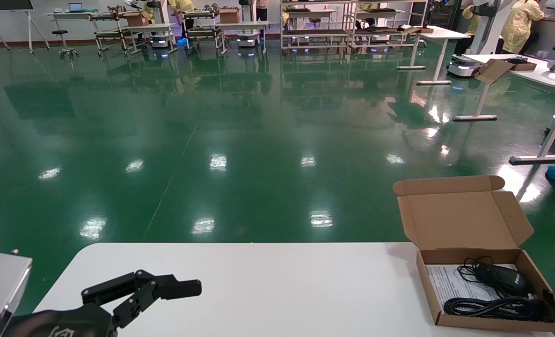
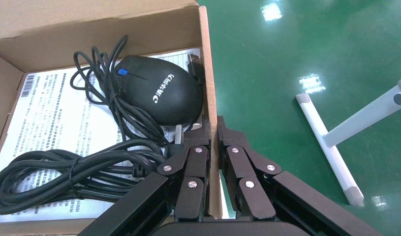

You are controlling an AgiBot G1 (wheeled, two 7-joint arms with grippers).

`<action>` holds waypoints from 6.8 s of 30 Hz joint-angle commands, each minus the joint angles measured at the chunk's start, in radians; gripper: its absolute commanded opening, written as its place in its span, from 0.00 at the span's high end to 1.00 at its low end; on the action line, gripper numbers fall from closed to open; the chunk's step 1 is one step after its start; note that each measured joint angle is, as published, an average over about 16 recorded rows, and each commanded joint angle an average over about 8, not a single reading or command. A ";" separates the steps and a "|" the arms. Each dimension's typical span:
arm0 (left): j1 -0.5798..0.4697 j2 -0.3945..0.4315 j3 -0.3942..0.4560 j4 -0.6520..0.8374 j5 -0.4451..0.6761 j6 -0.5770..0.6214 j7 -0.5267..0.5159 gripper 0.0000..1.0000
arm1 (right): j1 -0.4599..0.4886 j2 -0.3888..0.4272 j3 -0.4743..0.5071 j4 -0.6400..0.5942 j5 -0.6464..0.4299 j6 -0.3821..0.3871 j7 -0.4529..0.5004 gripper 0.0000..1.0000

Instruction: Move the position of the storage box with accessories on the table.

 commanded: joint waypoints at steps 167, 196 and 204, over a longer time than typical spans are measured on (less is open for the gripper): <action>0.001 0.000 0.000 0.000 0.000 -0.001 0.000 0.00 | -0.452 0.248 0.336 1.290 0.530 -0.874 -0.137 0.00; 0.001 0.000 0.000 0.000 0.000 -0.001 0.000 0.00 | -0.448 0.247 0.334 1.283 0.527 -0.872 -0.135 0.00; 0.001 0.000 0.000 0.000 0.000 -0.001 0.000 0.00 | -0.448 0.247 0.334 1.283 0.527 -0.872 -0.135 0.00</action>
